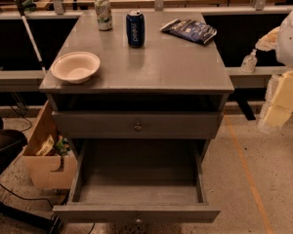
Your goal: Close middle drawer
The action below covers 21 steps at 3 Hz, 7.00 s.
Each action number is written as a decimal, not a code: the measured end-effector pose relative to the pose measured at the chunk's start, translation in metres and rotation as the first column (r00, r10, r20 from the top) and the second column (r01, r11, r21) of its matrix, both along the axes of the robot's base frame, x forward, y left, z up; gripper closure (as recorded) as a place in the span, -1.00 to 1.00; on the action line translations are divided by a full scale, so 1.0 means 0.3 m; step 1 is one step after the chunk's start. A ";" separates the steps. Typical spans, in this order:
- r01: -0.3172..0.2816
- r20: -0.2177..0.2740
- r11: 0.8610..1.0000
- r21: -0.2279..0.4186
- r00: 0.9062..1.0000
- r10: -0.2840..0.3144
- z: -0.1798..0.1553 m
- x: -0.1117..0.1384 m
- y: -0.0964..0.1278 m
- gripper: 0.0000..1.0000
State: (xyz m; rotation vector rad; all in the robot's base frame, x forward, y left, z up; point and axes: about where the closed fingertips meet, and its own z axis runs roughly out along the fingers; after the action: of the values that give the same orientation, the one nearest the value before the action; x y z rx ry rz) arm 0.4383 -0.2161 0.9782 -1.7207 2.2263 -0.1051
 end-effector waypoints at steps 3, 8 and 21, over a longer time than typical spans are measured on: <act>0.127 -0.049 0.987 0.098 0.991 -0.122 -0.232 -0.175 0.028 -1.00; 0.377 -0.463 0.863 0.337 0.864 -0.197 -1.265 -0.272 -0.083 -1.00; 0.341 -0.409 0.763 0.549 0.906 -0.111 -1.849 -0.128 0.218 1.00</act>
Offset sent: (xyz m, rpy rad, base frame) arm -0.0883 -0.0120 -0.1749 0.1029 0.2669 -0.2530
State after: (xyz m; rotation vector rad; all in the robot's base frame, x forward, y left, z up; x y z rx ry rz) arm 0.3999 -0.1507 0.4234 -1.1593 2.3318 0.8534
